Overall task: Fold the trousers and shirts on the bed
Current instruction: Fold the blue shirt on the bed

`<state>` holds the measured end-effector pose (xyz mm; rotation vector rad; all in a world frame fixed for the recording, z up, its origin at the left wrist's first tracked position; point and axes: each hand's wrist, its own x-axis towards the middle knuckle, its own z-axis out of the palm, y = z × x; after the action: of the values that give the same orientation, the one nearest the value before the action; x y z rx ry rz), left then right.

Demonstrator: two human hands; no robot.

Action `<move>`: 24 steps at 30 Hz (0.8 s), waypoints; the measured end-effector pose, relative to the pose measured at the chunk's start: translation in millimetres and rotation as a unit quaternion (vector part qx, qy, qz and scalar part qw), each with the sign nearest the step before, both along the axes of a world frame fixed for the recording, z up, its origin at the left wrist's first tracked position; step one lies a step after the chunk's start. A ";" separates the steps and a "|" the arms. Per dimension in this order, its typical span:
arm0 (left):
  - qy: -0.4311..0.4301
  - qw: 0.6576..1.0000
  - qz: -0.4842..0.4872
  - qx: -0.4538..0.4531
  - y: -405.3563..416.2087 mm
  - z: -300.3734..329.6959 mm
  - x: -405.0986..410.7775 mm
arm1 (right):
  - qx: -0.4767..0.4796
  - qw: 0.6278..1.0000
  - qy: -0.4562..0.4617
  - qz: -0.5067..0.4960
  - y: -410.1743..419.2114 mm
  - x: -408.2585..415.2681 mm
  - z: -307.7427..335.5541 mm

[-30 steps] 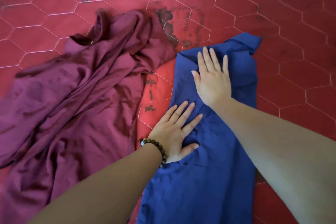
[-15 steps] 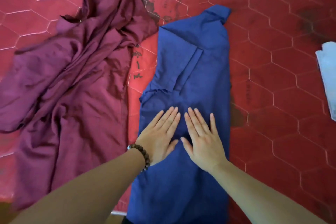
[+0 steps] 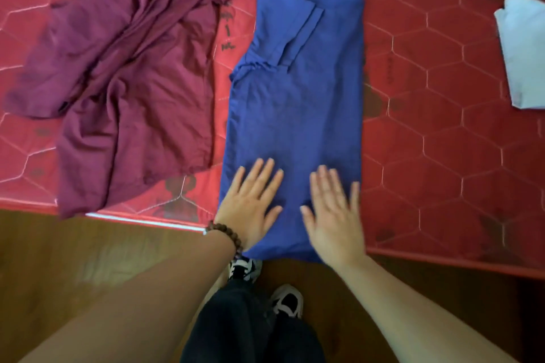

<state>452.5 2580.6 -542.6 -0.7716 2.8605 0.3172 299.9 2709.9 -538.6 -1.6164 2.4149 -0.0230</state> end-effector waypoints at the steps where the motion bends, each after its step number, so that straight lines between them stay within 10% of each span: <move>1: -0.006 0.999 -0.038 0.000 12.5 -2.7 3.4 | -0.004 0.999 -0.014 0.042 2.1 17.5 -3.0; 13: -0.140 0.974 -0.177 -0.032 -19.7 1.0 97.5 | 0.106 0.987 0.023 0.116 91.2 -38.3 2.8; 24: 0.021 0.988 -0.133 -0.073 -10.5 0.3 85.9 | 0.007 0.985 0.037 0.170 76.7 -35.2 2.9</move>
<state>538.3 2570.2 -542.3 -0.3989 3.0045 0.0895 264.7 2786.6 -535.7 -2.0314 2.1506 0.1132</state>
